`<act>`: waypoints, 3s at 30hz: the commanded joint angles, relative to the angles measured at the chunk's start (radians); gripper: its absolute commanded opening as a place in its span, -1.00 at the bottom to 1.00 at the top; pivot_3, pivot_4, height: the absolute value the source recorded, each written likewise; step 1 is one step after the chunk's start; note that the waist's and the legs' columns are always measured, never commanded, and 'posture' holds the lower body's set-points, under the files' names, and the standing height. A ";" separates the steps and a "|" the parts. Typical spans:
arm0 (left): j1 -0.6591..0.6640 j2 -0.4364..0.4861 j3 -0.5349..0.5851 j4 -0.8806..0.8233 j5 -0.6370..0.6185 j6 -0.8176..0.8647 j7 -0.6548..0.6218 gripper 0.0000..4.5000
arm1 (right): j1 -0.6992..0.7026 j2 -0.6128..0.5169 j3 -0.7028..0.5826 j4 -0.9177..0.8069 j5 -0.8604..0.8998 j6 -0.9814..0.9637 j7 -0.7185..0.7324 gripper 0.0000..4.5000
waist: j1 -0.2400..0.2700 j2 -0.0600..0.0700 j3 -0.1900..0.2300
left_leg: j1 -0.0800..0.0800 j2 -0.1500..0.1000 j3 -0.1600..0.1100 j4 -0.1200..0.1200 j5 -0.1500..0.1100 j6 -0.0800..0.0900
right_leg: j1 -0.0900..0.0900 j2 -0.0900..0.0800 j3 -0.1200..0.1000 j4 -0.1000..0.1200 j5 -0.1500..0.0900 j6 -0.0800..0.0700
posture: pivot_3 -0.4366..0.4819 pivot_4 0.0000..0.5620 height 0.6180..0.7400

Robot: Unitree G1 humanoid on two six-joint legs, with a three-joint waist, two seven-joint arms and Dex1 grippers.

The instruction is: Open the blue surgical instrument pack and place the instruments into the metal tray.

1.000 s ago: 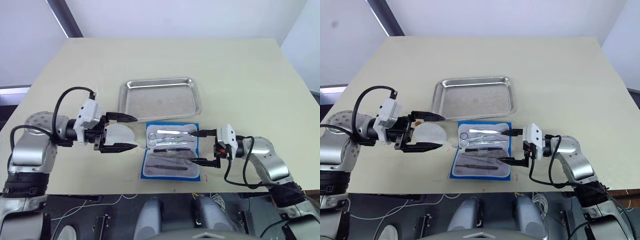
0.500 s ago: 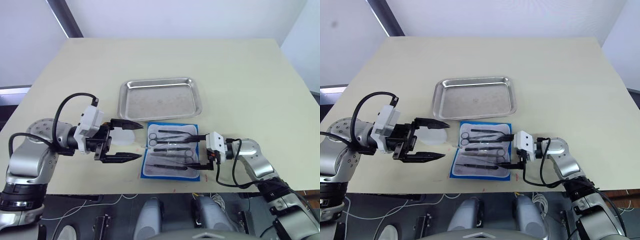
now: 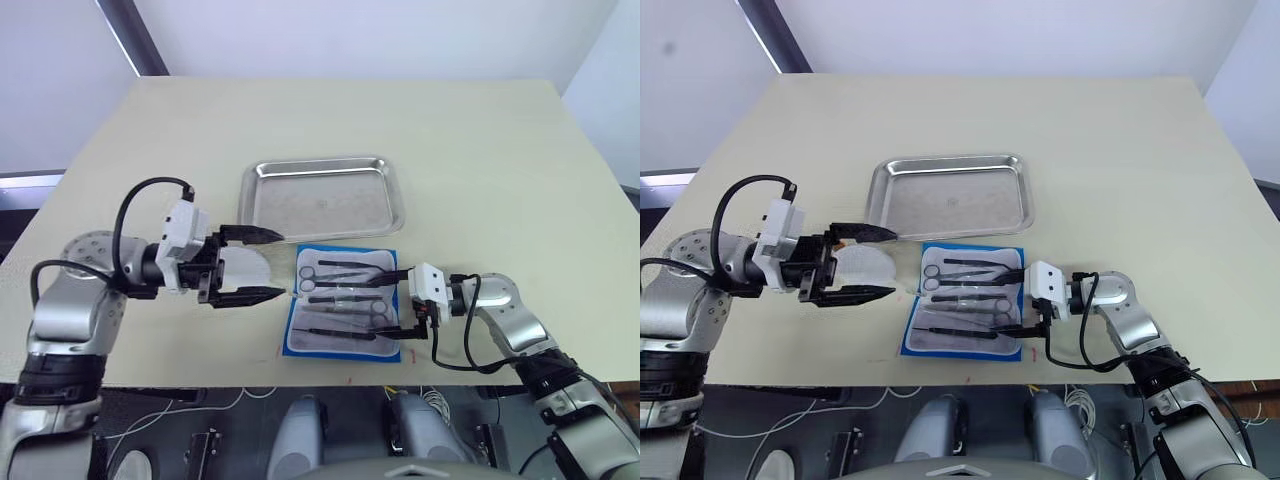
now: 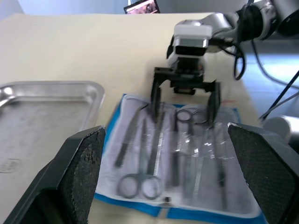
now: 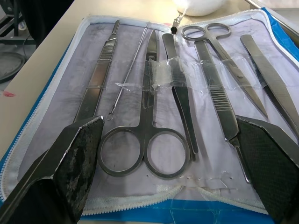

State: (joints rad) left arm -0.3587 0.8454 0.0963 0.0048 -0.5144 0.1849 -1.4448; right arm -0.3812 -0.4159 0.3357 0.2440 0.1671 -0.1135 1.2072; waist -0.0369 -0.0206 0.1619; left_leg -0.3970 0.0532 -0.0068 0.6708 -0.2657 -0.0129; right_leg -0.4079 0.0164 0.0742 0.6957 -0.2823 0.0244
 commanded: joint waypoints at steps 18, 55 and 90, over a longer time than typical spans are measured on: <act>-0.393 -0.214 -0.258 0.670 0.314 -0.364 -0.122 0.39 | 0.006 -0.011 0.035 0.091 -0.074 0.025 -0.037 1.00 | -0.004 -0.001 -0.001 | 0.000 0.000 -0.001 0.001 0.000 0.000 | 0.001 0.000 0.000 0.000 0.000 0.000 | -0.05 -0.47 1.00; -0.436 -0.269 -0.316 0.860 0.319 -0.502 -0.169 -0.84 | 0.012 0.000 0.035 0.093 -0.075 0.022 -0.063 1.00 | -0.007 -0.002 -0.002 | 0.001 0.000 -0.001 0.001 0.000 0.000 | 0.001 0.001 0.000 0.001 0.000 0.000 | -0.05 -0.47 1.00; -0.467 -0.246 -0.261 0.774 0.347 -0.370 -0.158 -0.05 | 0.020 0.007 0.037 0.087 -0.071 0.023 -0.072 1.00 | -0.007 -0.002 -0.004 | 0.001 0.000 -0.001 0.000 0.000 0.000 | 0.001 0.001 0.000 0.001 0.000 0.000 | -0.05 -0.47 1.00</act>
State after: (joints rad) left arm -0.8204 0.5990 -0.1689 0.8302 -0.1595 -0.1911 -1.5668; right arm -0.3908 -0.3986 0.3487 0.2616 0.1666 -0.1150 1.1709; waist -0.0444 -0.0222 0.1580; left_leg -0.3958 0.0535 -0.0078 0.6711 -0.2657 -0.0127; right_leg -0.4071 0.0177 0.0742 0.6963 -0.2820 0.0244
